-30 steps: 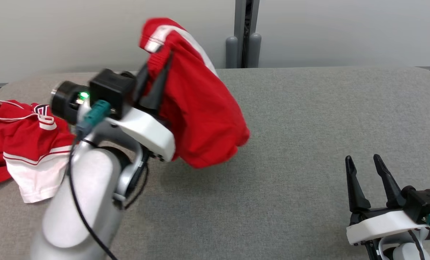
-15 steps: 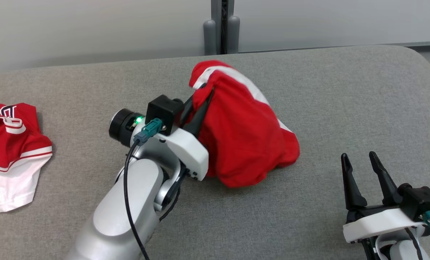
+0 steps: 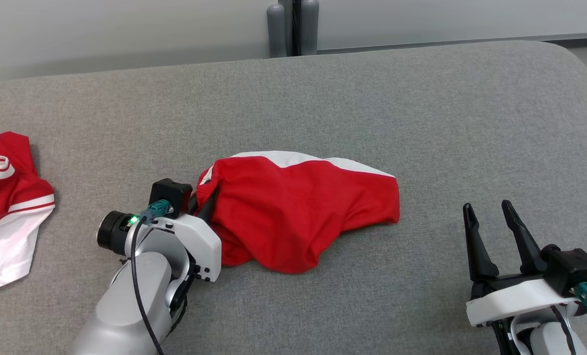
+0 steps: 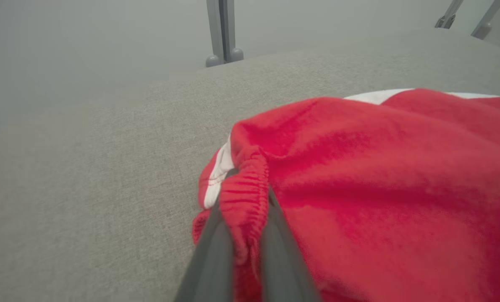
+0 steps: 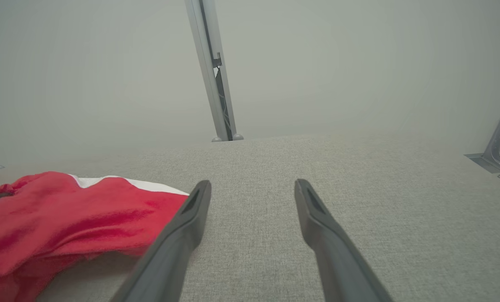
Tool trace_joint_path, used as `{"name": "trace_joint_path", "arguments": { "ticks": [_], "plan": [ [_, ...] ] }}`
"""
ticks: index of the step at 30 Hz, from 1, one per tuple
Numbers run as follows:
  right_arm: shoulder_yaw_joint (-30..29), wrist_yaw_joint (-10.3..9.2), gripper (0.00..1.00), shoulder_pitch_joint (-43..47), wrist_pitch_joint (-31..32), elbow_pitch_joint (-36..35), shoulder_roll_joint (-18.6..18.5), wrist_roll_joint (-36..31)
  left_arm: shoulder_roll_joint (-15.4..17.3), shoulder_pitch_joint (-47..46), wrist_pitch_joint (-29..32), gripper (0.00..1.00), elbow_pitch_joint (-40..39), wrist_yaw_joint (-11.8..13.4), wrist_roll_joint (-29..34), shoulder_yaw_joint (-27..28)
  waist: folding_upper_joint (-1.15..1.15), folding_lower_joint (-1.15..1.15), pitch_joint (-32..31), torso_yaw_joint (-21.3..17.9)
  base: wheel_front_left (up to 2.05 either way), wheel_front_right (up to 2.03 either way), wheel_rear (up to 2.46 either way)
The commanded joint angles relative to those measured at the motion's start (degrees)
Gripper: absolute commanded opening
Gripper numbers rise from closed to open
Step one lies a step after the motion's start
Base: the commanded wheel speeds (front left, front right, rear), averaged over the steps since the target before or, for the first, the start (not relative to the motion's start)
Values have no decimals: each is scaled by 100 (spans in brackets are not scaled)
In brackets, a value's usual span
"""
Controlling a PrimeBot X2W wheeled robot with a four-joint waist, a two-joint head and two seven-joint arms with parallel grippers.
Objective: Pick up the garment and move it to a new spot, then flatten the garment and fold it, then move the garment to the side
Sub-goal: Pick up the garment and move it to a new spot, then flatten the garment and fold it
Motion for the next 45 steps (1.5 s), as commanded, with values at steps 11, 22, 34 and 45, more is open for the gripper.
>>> {"name": "trace_joint_path", "arguments": {
  "ticks": [11,22,34,45],
  "plan": [
    [-10,9,100,13,-30,100,-39,-68,138,-64,-369,40,812,-236,-180,10,0,0,-100,77,0,0,0],
    [-53,9,100,109,-30,168,-39,-96,104,29,-664,100,1014,-266,-402,154,0,0,-332,184,0,0,0],
    [-93,8,100,186,-30,179,-39,-116,-56,206,-754,100,285,-159,-332,100,0,0,-503,231,0,0,0],
    [-74,8,100,121,-30,123,-39,-116,-328,-45,-42,100,195,-77,-368,-355,0,0,-407,-6,0,0,0]
  ]
}}
